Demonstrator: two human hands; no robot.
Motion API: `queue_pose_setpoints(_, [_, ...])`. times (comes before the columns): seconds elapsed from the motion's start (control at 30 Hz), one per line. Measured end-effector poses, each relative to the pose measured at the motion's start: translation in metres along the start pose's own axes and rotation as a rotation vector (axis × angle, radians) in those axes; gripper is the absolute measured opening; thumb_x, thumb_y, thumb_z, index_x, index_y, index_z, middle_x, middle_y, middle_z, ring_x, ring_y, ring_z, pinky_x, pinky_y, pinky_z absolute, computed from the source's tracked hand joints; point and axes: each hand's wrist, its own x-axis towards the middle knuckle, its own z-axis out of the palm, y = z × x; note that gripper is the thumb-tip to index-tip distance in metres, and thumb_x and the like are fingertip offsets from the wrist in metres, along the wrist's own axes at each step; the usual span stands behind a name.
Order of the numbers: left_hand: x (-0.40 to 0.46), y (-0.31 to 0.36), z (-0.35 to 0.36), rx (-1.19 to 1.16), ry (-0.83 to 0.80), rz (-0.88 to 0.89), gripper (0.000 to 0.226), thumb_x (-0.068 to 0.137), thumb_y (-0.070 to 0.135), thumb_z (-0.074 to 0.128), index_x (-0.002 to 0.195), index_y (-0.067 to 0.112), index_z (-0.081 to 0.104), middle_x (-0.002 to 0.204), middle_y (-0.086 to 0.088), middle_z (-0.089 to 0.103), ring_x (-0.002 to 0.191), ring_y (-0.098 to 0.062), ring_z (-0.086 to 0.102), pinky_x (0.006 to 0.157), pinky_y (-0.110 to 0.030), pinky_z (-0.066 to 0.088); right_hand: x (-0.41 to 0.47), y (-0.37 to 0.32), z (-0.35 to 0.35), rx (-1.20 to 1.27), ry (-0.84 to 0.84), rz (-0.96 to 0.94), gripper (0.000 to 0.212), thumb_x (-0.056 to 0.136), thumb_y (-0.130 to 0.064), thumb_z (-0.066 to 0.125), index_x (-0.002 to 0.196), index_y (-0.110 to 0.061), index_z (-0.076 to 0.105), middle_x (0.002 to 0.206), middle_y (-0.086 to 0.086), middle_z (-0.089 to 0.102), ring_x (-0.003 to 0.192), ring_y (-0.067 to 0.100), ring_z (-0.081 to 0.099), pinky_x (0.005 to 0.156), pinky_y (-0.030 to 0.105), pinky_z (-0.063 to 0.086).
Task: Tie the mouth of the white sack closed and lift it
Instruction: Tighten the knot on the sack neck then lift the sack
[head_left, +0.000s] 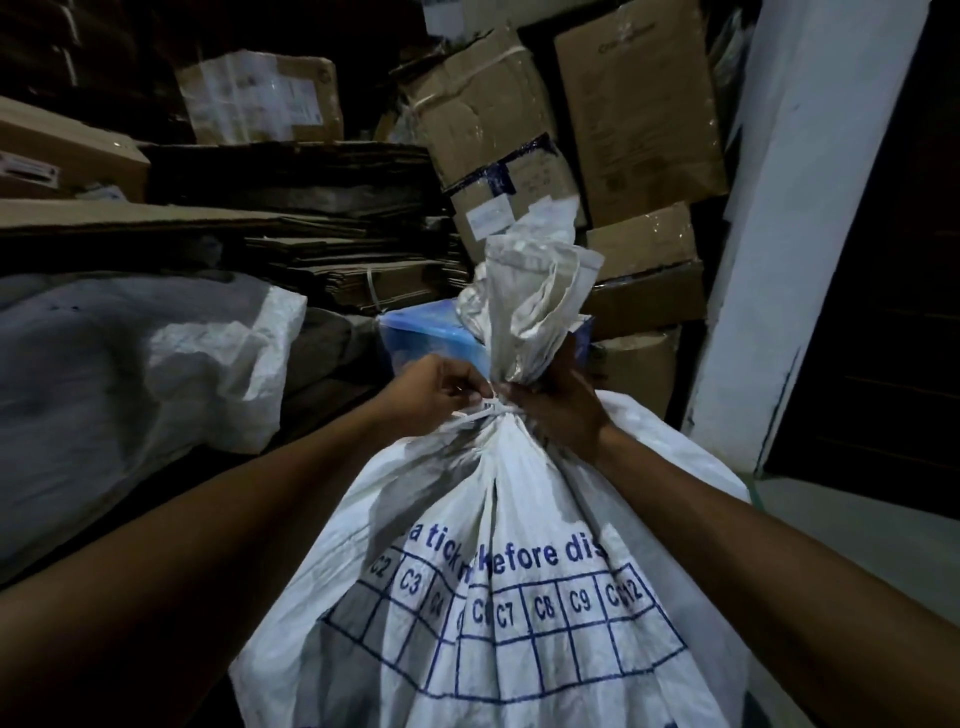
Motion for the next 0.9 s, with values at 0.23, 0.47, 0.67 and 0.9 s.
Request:
queue_pose_setpoints(0.23, [0.0, 0.008, -0.024, 0.197, 0.082, -0.027, 0.01, 0.088, 0.032, 0.085, 0.092, 0.024, 0.081, 0.085, 0.011, 0.081, 0.083, -0.006, 0.076, 0.088, -0.036, 0.06, 0.025, 0.053, 0.021, 0.053, 0.067, -0.011, 0.09, 0.071, -0.065, 0.078, 0.143, -0.058, 0.024, 0.155, 0.006, 0.045, 0.143, 0.027, 0.048, 0.117, 0.052, 0.043])
queue_pose_setpoints(0.47, [-0.009, 0.044, -0.059, 0.392, 0.033, 0.052, 0.021, 0.086, 0.051, 0.083, 0.086, 0.03, 0.08, 0.077, 0.007, 0.075, 0.066, 0.0, 0.059, 0.063, -0.019, 0.042, 0.008, 0.025, 0.021, 0.032, 0.17, -0.009, 0.087, 0.081, -0.038, 0.081, 0.146, -0.034, 0.023, 0.151, 0.013, 0.05, 0.136, 0.029, 0.054, 0.103, 0.022, 0.044])
queue_pose_setpoints(0.67, [-0.009, 0.08, -0.07, 0.526, -0.254, -0.291, 0.045, 0.095, 0.048, 0.073, 0.063, 0.017, 0.07, 0.054, 0.006, 0.066, 0.04, -0.004, 0.055, 0.051, -0.02, 0.045, 0.009, 0.032, 0.021, -0.048, 0.185, -0.022, 0.082, 0.087, -0.018, 0.084, 0.149, 0.002, 0.035, 0.14, 0.017, 0.062, 0.127, 0.03, 0.061, 0.091, 0.01, 0.039])
queue_pose_setpoints(0.9, [-0.028, 0.065, -0.065, -0.028, -0.303, -0.713, 0.036, 0.11, 0.016, 0.054, 0.122, -0.017, 0.062, 0.095, -0.03, 0.078, 0.076, -0.028, 0.081, 0.064, -0.033, 0.067, 0.002, 0.017, 0.022, -0.065, 0.249, 0.024, 0.082, 0.089, -0.012, 0.081, 0.151, 0.006, 0.029, 0.143, 0.022, 0.057, 0.13, 0.035, 0.058, 0.084, 0.008, 0.033])
